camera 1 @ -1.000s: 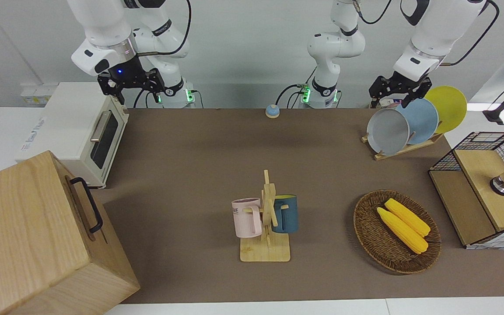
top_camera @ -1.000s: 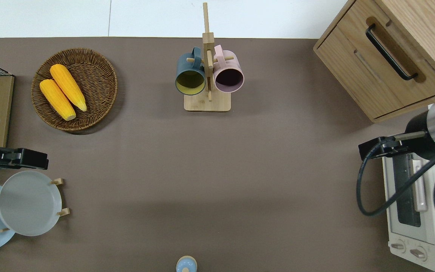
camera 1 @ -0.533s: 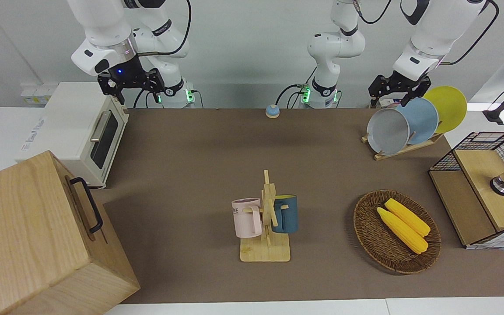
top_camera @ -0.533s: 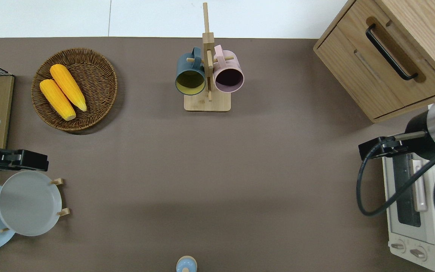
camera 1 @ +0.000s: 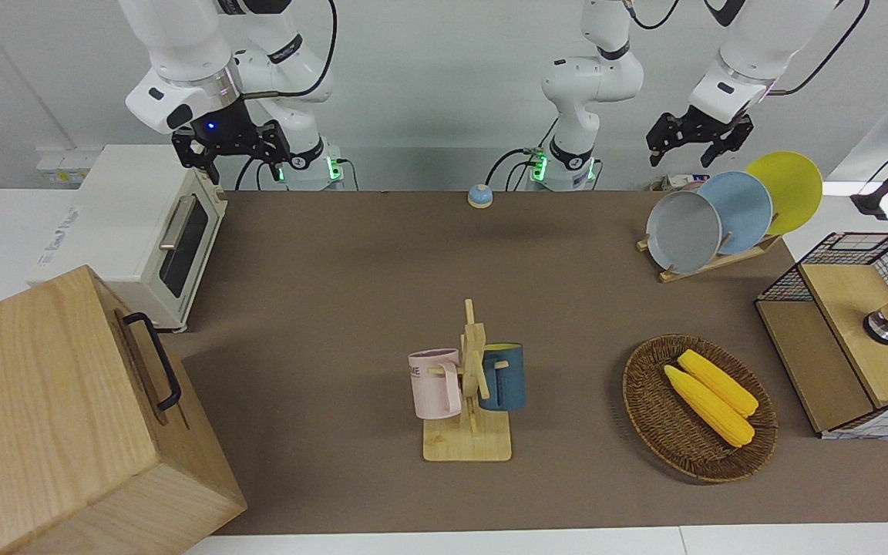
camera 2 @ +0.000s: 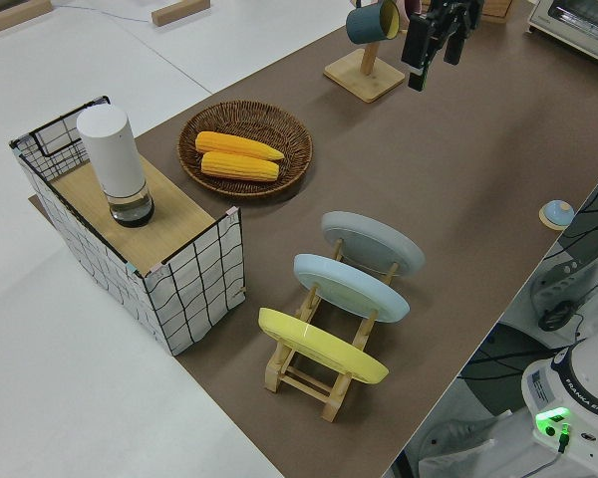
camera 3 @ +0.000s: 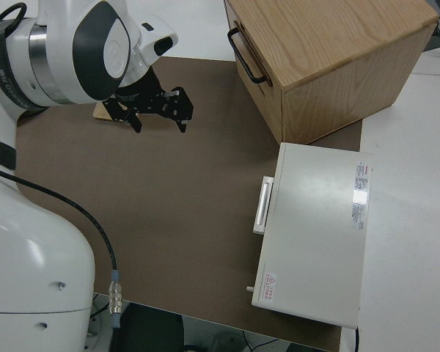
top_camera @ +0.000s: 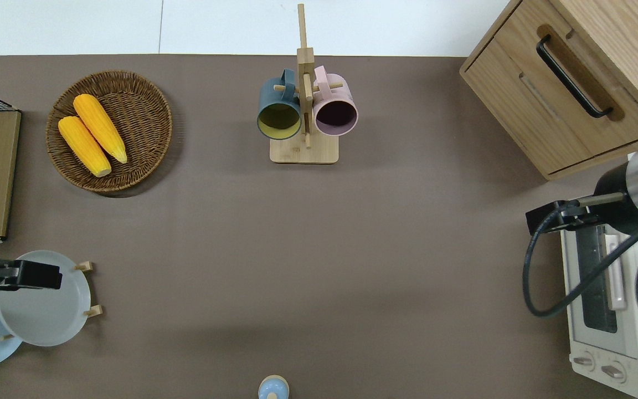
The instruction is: Pick gray plate from low plate rack and place it on table with left arm
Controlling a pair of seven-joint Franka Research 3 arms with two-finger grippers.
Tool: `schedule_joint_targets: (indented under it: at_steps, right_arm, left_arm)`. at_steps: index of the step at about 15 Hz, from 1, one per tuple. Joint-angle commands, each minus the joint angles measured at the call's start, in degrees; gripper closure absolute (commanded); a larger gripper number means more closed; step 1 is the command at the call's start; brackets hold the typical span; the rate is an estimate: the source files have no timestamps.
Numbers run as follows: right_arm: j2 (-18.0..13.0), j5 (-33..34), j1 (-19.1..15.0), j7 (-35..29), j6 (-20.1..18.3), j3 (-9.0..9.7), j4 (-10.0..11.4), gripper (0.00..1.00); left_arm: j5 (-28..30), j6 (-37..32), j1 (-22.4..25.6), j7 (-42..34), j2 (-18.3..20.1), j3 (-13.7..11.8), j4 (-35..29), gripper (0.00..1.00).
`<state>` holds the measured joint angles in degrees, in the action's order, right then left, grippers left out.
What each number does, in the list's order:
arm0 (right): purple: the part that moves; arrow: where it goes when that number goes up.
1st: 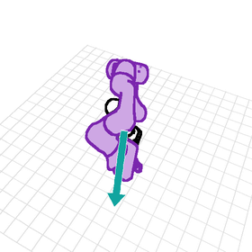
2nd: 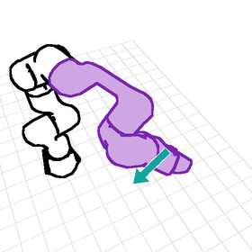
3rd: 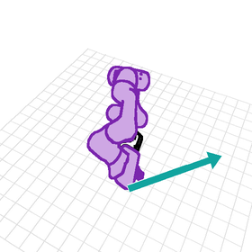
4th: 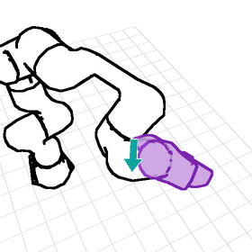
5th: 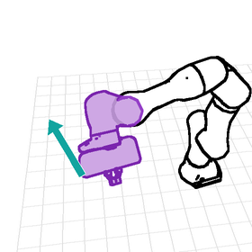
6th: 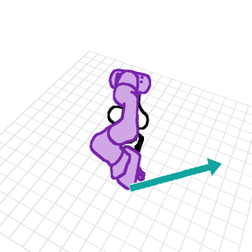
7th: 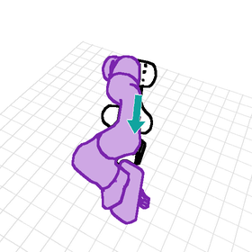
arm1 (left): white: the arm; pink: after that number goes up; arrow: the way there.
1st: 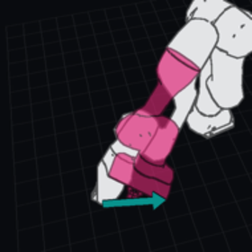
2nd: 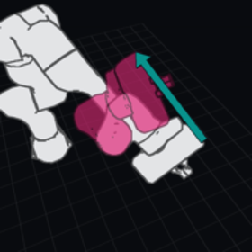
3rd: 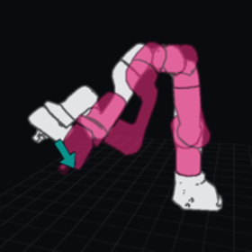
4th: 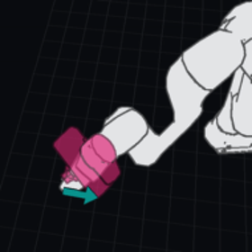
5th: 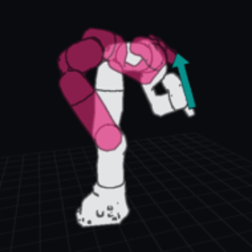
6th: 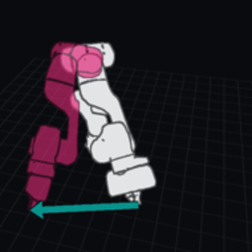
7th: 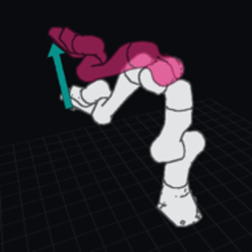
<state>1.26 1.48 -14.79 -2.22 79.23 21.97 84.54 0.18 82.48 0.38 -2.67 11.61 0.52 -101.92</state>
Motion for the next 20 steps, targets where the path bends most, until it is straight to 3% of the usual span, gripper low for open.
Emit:
schedule_joint_targets:
  at_steps: [1,4,7,20]
  right_arm:
    - [-0.12,0.37,-1.38,-0.68,-0.65,1.15,-0.43,0.017]
    - [-0.12,0.37,-1.38,-0.68,-0.65,1.23,-0.43,0.017]
    - [-0.12,0.37,-1.38,-0.68,-0.65,1.15,-0.43,0.017]
    - [-0.12,0.37,-1.38,-0.68,-0.65,1.15,-0.34,0.017]
  left_arm:
    - [0.00,5.75,0.06,0.47,5.51,-0.26,-8.70,0.01]
    - [-3.41,11.82,0.50,0.39,9.13,-0.78,-16.28,0.01]
    - [-3.78,13.41,3.57,0.03,9.13,-2.28,-17.96,0.01]
    - [-9.32,31.07,11.75,0.39,11.07,-2.28,-32.90,0.01]
